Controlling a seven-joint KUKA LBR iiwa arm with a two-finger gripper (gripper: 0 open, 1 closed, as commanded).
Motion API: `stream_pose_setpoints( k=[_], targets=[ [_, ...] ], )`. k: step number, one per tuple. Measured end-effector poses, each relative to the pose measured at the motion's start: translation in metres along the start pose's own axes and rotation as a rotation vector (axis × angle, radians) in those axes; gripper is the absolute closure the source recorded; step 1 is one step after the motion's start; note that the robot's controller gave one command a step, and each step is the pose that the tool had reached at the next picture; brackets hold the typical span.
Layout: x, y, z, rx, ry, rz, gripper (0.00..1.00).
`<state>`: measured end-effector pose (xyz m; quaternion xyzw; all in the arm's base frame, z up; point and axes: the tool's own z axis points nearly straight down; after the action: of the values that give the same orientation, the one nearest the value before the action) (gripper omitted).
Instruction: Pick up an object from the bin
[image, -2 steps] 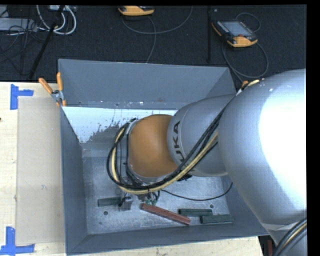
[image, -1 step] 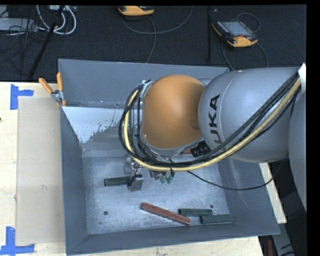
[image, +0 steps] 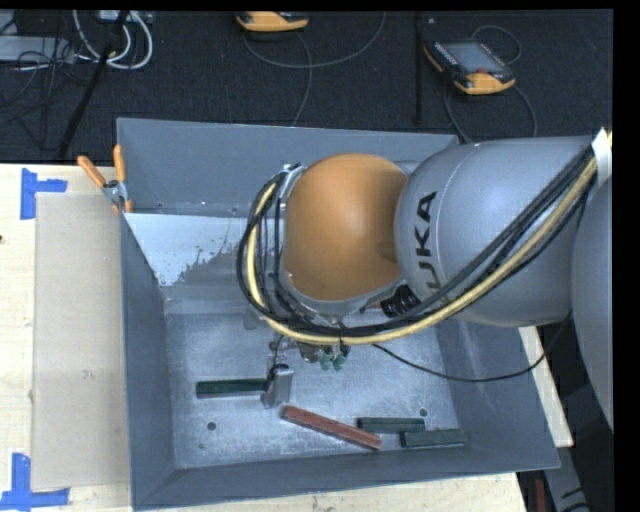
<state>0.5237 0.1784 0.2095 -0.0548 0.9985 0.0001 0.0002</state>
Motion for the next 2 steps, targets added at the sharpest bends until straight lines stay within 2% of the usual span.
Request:
stream_pose_setpoints(
  k=[1,2],
  targets=[
    [-0.0202,0.0218,0.1446,0.001,0.008,-0.083,0.0],
    [-0.0222,0.0215,0.1402,0.0,0.002,-0.08,1.0]
  ],
)
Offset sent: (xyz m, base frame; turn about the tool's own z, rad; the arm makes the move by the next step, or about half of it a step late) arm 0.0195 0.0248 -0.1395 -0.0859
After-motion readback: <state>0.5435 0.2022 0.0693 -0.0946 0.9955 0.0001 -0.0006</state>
